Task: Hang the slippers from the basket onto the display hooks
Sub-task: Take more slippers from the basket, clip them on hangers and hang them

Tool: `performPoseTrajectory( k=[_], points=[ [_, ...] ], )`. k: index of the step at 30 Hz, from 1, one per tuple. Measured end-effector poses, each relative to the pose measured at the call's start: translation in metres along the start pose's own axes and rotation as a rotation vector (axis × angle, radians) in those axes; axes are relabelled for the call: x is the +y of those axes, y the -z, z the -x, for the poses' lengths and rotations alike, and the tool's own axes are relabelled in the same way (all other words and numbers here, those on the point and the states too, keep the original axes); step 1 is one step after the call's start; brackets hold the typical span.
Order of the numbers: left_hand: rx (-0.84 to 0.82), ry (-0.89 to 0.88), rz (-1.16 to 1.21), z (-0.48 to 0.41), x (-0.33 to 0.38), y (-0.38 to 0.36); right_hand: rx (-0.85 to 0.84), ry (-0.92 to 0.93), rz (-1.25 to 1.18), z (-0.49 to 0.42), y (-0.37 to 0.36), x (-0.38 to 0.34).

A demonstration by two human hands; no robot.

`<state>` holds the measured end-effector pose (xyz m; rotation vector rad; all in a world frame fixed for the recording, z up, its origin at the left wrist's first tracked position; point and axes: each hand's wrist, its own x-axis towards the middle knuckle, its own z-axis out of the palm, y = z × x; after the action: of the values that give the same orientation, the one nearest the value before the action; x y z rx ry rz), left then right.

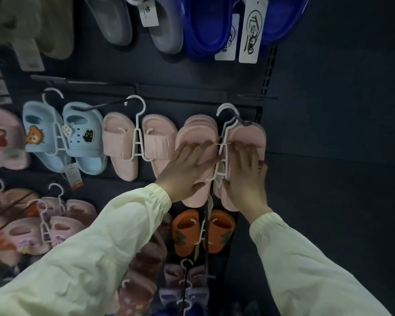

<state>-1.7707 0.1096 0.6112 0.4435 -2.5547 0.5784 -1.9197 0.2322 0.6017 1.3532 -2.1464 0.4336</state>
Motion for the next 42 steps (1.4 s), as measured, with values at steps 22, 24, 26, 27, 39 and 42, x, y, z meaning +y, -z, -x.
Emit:
performPoseTrajectory(
  k=[22, 24, 26, 27, 39, 42],
  points=[
    [-0.048, 0.213, 0.105, 0.136, 0.026, 0.037, -0.083, -0.039, -0.296, 0.120, 0.030, -0.065],
    [-0.056, 0.247, 0.134, 0.159, 0.028, 0.045, -0.080, -0.042, -0.305, 0.136, 0.038, -0.079],
    [-0.049, 0.264, 0.167, 0.183, 0.032, 0.050, -0.082, -0.045, -0.300, 0.157, 0.044, -0.092],
    [-0.047, 0.267, 0.185, 0.196, 0.035, 0.053, -0.088, -0.048, -0.295, 0.167, 0.047, -0.099],
    [-0.187, 0.302, 0.303, 0.346, 0.060, 0.068, -0.295, -0.121, -0.269, 0.311, 0.057, -0.174],
    [-0.179, 0.306, 0.318, 0.373, 0.059, 0.079, -0.320, -0.107, -0.262, 0.333, 0.064, -0.197]
  ],
)
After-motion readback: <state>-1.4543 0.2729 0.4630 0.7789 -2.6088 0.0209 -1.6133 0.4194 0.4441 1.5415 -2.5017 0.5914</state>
